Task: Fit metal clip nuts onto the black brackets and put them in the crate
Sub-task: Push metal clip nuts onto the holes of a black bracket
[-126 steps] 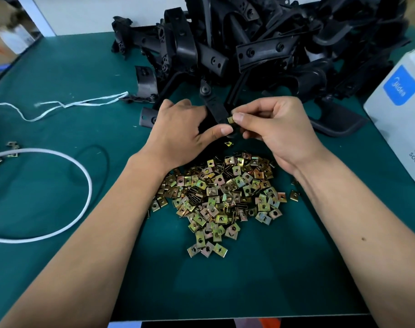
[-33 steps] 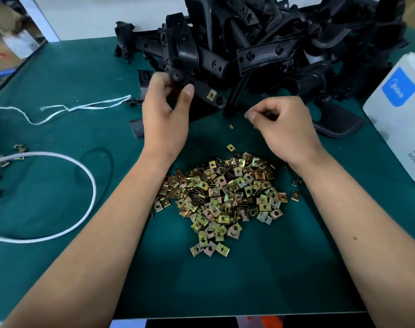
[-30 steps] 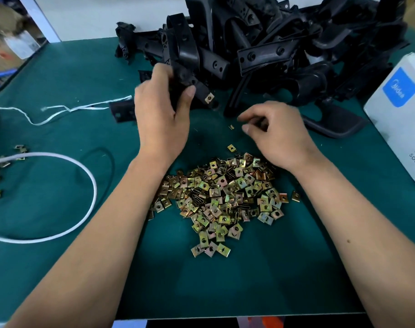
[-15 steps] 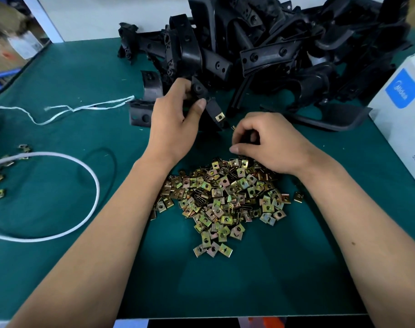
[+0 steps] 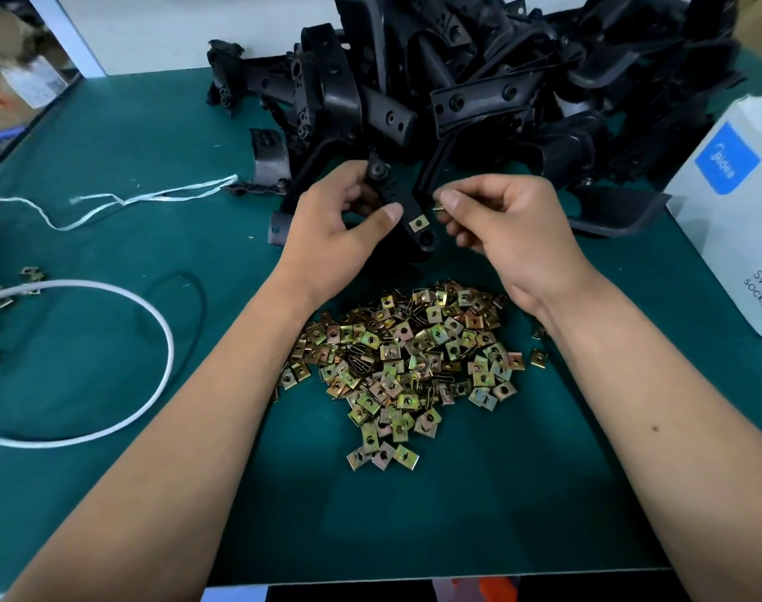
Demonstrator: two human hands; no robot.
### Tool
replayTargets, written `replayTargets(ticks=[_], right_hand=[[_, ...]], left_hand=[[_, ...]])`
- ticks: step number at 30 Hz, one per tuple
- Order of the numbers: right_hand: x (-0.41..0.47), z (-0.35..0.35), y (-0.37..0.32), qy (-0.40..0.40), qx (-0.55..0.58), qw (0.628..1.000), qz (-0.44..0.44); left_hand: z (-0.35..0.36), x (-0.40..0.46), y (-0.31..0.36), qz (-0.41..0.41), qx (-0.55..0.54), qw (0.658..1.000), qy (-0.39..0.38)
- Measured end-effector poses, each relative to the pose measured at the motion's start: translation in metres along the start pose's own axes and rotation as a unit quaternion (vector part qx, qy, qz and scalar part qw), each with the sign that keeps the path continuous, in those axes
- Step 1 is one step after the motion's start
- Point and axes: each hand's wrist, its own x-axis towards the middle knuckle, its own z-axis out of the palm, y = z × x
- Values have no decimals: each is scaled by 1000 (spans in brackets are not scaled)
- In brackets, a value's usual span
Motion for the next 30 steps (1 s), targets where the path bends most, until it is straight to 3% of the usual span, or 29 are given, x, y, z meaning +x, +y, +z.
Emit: replayTargets(ticks=[3,9,19,30], right_hand=[[1,-3,-3,-10,52,999,9],[0,0,-2,7,-4,1000,2],[2,2,1,35,19,999,-30],[3,5,0,63,9,997,-52]], left_hand=[[2,-2,3,0,-9,1000,-28],[7,-4,7,6,-10,998,-59],[7,-4,8,5,-11,997,-79],[9,-3,10,56,16,993,-98]])
